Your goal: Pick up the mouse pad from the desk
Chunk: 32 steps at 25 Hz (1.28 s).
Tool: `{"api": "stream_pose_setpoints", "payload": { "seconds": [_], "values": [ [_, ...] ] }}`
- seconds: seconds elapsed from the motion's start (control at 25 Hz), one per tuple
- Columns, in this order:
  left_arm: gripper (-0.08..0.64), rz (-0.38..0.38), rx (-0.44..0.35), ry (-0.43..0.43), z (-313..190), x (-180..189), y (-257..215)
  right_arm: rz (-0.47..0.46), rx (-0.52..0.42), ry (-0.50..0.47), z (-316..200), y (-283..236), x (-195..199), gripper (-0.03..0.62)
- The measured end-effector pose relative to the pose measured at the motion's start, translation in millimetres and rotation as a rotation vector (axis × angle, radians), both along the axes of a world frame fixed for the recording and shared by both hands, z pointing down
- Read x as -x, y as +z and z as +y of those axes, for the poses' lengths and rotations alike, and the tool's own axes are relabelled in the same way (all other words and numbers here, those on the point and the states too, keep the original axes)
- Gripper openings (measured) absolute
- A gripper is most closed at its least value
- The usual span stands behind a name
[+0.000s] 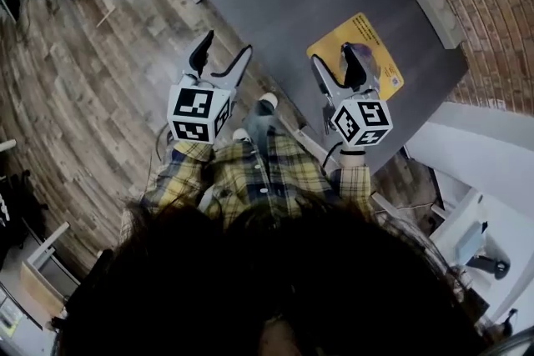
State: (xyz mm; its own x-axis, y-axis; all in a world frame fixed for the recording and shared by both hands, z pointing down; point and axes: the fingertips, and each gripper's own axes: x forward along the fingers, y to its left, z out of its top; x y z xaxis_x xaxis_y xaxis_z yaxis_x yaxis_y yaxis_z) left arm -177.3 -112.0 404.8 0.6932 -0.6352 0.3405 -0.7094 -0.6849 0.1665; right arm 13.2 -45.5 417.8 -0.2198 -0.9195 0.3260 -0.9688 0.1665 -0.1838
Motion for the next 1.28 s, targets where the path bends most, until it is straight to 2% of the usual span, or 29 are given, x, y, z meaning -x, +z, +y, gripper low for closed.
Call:
{"api": "stream_pose_setpoints", "payload": {
  "seconds": [0.28, 0.64, 1.28],
  "values": [
    [0.327, -0.005, -0.007, 0.135, -47.8, -84.9, -10.6, -0.018, -0.010, 0.144, -20.1, -7.2, -77.7, 0.334],
    [0.327, -0.011, -0.003, 0.314, -71.2, -185.1, -5.1, -0.028, -0.003, 0.327, -8.3, -0.8, -156.6, 0.334],
    [0.327, -0.055, 0.034, 0.668, -67.4, -296.8, 13.4, -0.043, 0.025, 0.662, 34.1, 4.2, -216.4, 0.334]
  ]
}}
